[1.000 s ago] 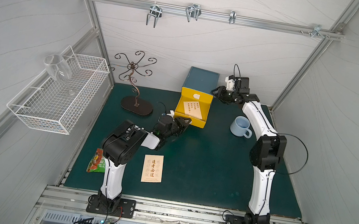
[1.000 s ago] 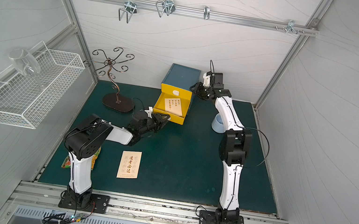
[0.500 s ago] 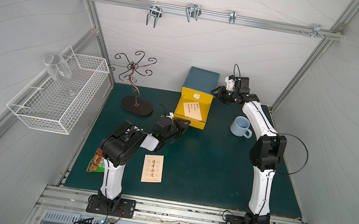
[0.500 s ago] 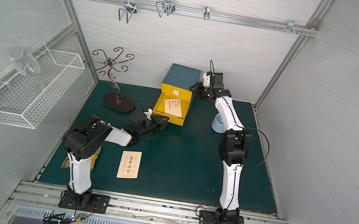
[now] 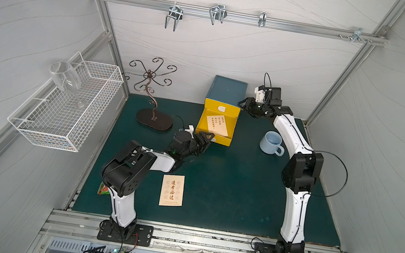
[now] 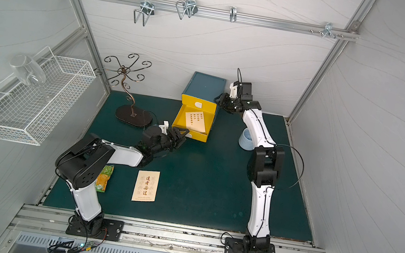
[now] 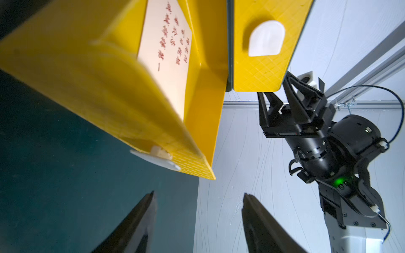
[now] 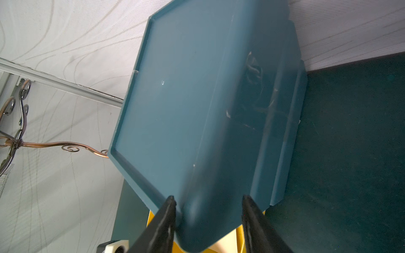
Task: Take the postcards out of the drawer
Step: Open the drawer in the storage box.
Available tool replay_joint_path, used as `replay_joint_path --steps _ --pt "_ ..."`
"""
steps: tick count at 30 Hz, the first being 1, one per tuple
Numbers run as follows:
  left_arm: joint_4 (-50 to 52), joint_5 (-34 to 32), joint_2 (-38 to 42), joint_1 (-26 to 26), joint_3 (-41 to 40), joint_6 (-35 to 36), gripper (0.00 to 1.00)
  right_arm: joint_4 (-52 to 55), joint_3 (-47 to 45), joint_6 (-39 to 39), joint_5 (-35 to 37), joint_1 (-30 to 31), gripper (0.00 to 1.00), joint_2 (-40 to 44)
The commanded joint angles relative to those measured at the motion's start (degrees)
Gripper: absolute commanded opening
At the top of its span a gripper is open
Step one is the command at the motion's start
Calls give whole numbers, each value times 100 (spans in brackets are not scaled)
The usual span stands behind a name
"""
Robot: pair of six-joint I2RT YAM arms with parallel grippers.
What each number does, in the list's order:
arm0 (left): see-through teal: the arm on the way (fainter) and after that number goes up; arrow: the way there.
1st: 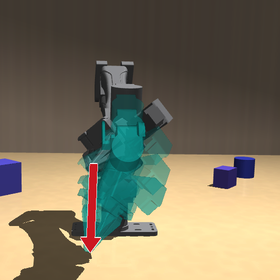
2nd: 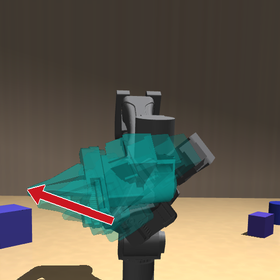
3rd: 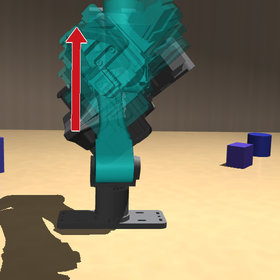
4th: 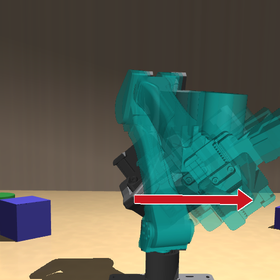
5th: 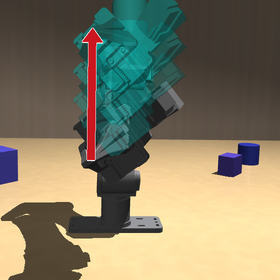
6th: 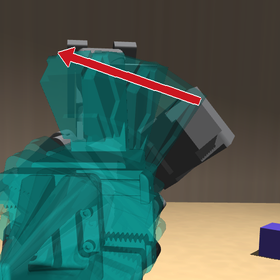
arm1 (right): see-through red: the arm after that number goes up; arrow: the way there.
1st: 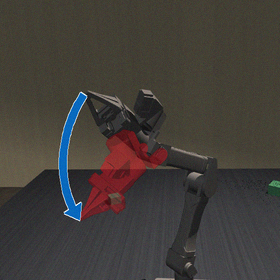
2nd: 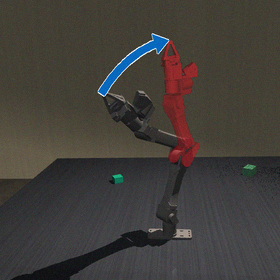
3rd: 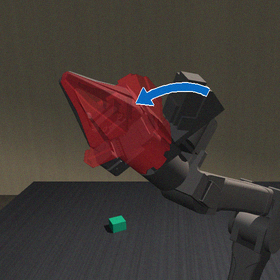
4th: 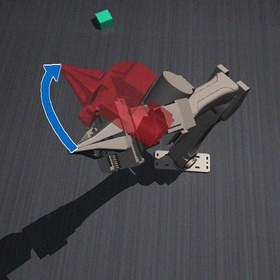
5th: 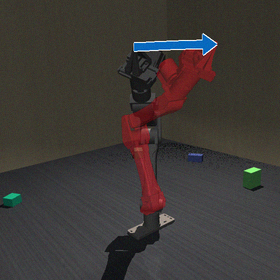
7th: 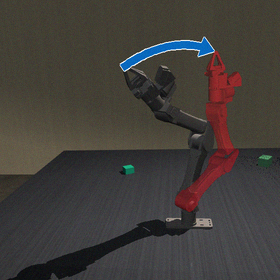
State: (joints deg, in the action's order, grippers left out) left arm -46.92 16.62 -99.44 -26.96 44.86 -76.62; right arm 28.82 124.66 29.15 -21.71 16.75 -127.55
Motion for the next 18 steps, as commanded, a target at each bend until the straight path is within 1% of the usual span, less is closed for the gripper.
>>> replay_joint_path --steps 1,5,8,13,18 --pt "891 -14 530 -28 245 622 68 924 -18 -80 121 -60 52 -48" --pt "2515 -35 970 -18 786 1605 71 941 14 -64 85 -132 55 77" --pt "3347 -78 1030 18 1274 2214 73 958 61 -108 128 -192 56 218" --pt "4561 164 594 231 2375 2962 74 1113 160 -209 191 -330 59 427" --pt "5683 -7 -44 281 3545 3917 74 1212 120 -327 233 -403 60 653"
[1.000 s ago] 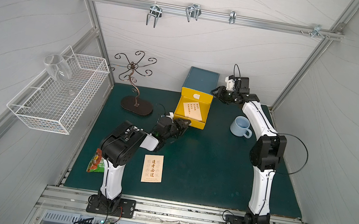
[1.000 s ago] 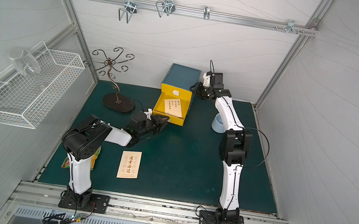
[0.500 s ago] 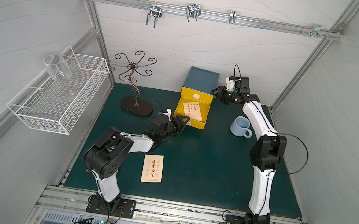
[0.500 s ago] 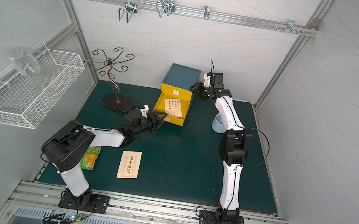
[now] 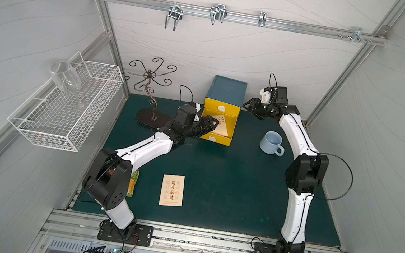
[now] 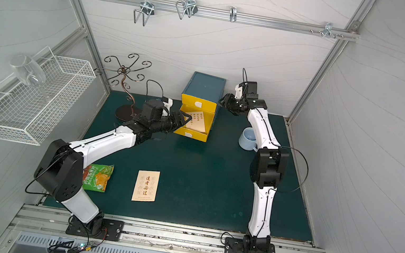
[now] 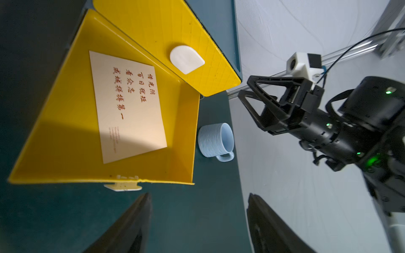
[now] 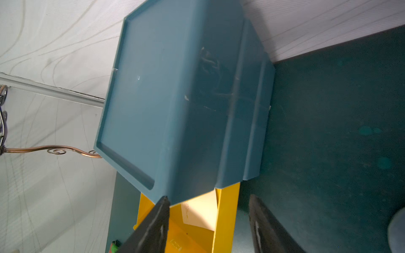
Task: Take the postcards out of the drawer
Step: Open the drawer in the storage box, then pick up the postcard from the drawer.
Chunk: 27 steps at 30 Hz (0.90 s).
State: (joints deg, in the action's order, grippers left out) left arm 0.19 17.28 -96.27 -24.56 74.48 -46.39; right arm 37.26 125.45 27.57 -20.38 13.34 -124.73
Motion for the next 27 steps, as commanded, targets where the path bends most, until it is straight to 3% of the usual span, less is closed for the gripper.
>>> replay_joint_path --steps 1,5,16,27 --pt "1166 -118 -478 47 764 1014 74 395 35 -193 116 -65 60 396" --pt "1749 -321 -1003 47 1447 1304 74 418 -252 -248 90 -35 61 623" --pt "1904 -691 -1934 39 2334 1273 75 111 -1706 -525 184 480 61 1069" --pt "1968 -791 -2440 12 2875 1281 76 46 -1788 -560 262 933 58 673"
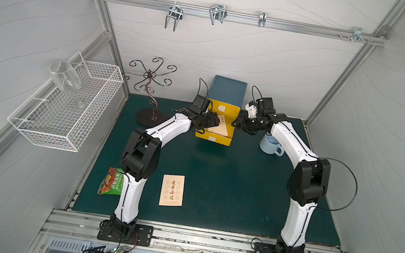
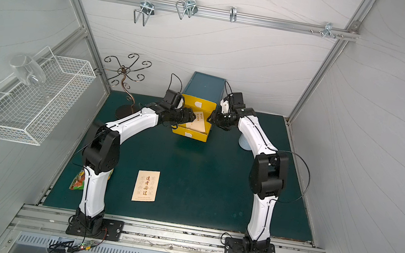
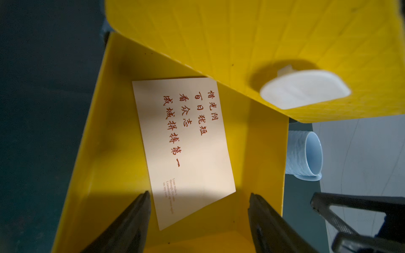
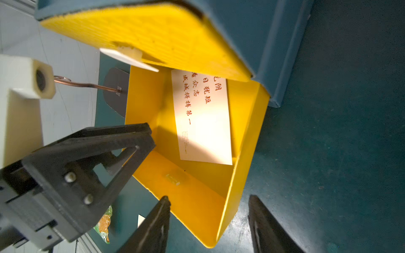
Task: Take the postcards out of the drawer
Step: Pick up the postcard from the drawer.
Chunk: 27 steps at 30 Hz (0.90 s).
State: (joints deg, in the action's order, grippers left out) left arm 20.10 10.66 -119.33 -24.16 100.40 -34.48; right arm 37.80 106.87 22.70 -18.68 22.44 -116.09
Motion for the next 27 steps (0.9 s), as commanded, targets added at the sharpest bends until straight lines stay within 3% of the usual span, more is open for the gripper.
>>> replay_joint_path --steps 1,10,19,27 --pt "-22 -155 -155 -27 291 112 76 3 79 -78 118 39 57 -230" --pt "-28 -229 -392 -35 475 237 76 218 250 -244 420 112 53 -566" --pt "-107 -339 -513 -45 490 394 77 278 463 -266 468 216 40 -719" --pt "-182 -244 -694 -62 700 379 78 316 589 -266 453 279 35 -805"
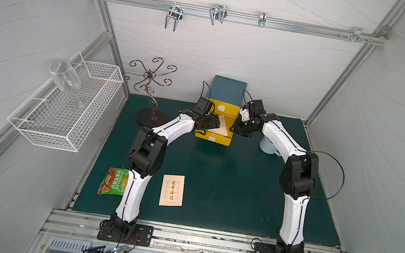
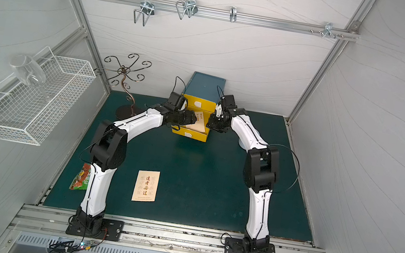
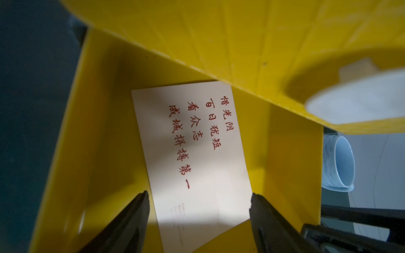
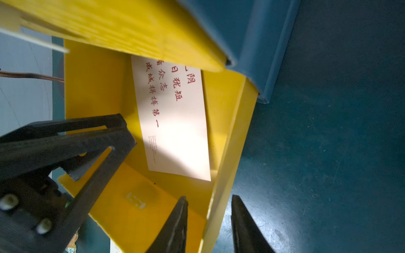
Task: Take the postcards out of the drawer
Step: Pick up the postcard from the drawer.
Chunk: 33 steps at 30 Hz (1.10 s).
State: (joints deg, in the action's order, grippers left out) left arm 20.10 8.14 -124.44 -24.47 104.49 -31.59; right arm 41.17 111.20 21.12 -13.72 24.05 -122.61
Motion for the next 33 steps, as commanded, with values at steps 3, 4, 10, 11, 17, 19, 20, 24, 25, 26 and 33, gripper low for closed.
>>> replay_joint_path --steps 3,4,10,11,17,19,20,24,25,26,33 --pt "-328 153 -238 -47 292 33 78 -17 159 -109 -60 126 33 -169" --pt "-380 214 -247 -57 275 7 78 -12 157 -105 -62 132 32 -176" --pt "-900 619 -244 -66 13 -148 78 4 140 -107 -45 170 31 -178" --pt "-1126 741 -219 -67 -145 -207 78 -3 133 -106 -48 178 31 -178" --pt "-2403 953 214 -67 -966 -505 79 -3 73 -57 19 179 30 -158" --pt "-2458 744 404 -67 -1128 -495 79 -12 48 -25 39 179 31 -148" --pt "-2412 579 514 -67 -1173 -456 79 -19 29 1 52 170 31 -139" --pt "-1960 -153 795 -76 -1238 -150 80 -127 -85 139 37 161 31 -77" --pt "-1855 -283 821 -75 -1215 -48 80 -168 -127 196 27 151 31 -63" --pt "-1726 -391 819 -74 -1181 50 81 -219 -173 260 27 145 31 -35" --pt "-878 -564 431 -76 -663 259 81 -810 -686 928 -100 47 31 206"
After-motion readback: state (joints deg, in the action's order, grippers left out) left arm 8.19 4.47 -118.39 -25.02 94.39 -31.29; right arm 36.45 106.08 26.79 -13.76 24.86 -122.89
